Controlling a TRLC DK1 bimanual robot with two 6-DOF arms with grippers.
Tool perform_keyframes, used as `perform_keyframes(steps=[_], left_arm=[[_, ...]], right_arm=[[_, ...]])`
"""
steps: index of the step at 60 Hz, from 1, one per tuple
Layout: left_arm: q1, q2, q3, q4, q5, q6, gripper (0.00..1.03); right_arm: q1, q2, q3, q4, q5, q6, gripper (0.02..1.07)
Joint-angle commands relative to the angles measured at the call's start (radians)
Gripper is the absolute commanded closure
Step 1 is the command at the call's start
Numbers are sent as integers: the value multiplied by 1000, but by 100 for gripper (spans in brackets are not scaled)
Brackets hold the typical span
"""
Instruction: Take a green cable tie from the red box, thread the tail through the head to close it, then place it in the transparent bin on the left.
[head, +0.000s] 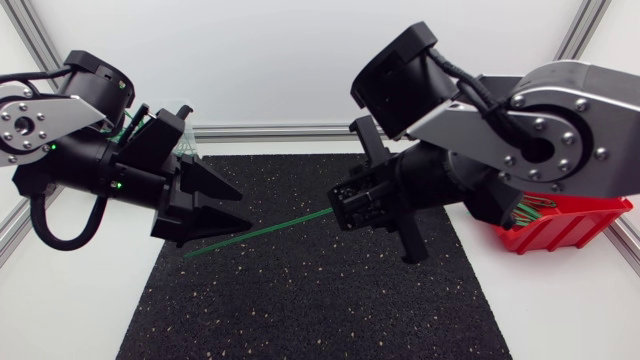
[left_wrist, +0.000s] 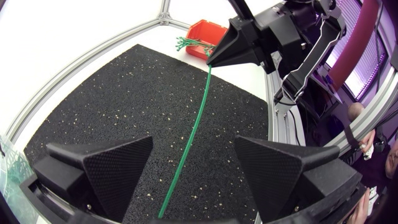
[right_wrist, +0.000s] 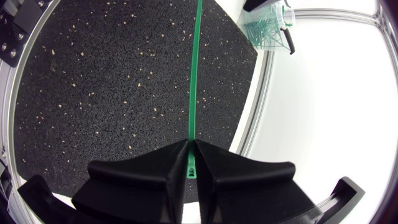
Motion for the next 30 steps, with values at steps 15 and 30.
perform_keyframes(steps=[15,30], left_arm=[[-69,61,77,-90,31,128,12],[-101,133,143,-181,50,214,21]], right_arm=[[93,-43,-16,31,51,-42,93],[144,-25,-15,57,73,-43,93]])
